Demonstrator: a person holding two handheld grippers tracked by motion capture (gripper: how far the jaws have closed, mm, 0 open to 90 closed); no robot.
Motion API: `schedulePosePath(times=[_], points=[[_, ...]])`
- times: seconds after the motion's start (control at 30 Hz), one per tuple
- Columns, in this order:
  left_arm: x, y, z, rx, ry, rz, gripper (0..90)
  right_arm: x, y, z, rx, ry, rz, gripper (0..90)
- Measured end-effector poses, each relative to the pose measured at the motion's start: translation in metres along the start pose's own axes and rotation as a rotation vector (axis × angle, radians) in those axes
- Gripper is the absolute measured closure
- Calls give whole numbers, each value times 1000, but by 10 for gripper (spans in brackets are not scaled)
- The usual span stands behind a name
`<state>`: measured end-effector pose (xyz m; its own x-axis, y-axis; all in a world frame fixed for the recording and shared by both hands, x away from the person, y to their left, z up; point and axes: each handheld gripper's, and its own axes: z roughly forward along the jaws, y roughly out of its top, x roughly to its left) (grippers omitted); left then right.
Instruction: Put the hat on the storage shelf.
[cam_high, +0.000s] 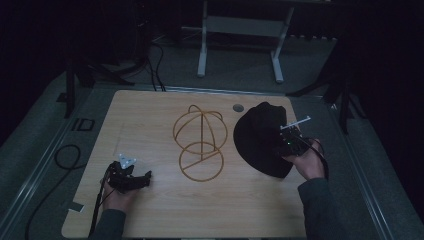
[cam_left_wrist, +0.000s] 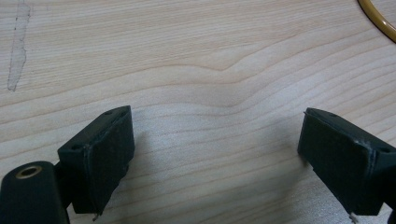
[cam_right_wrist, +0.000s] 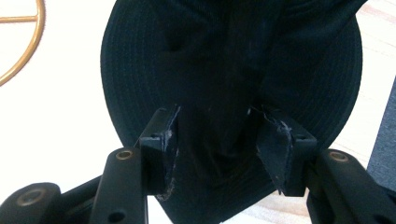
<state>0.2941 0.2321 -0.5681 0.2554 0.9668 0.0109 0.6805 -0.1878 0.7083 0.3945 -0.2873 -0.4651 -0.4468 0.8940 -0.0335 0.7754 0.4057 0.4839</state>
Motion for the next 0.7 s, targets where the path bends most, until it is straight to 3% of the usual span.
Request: schedulePosePath(times=[0.5,0.7], points=[[0,0,0,0,-1,0,113,-13,20,9,40,-5,26,521],[0,0,0,2,-1,1,113,-13,29,11,59,-12,10,518]])
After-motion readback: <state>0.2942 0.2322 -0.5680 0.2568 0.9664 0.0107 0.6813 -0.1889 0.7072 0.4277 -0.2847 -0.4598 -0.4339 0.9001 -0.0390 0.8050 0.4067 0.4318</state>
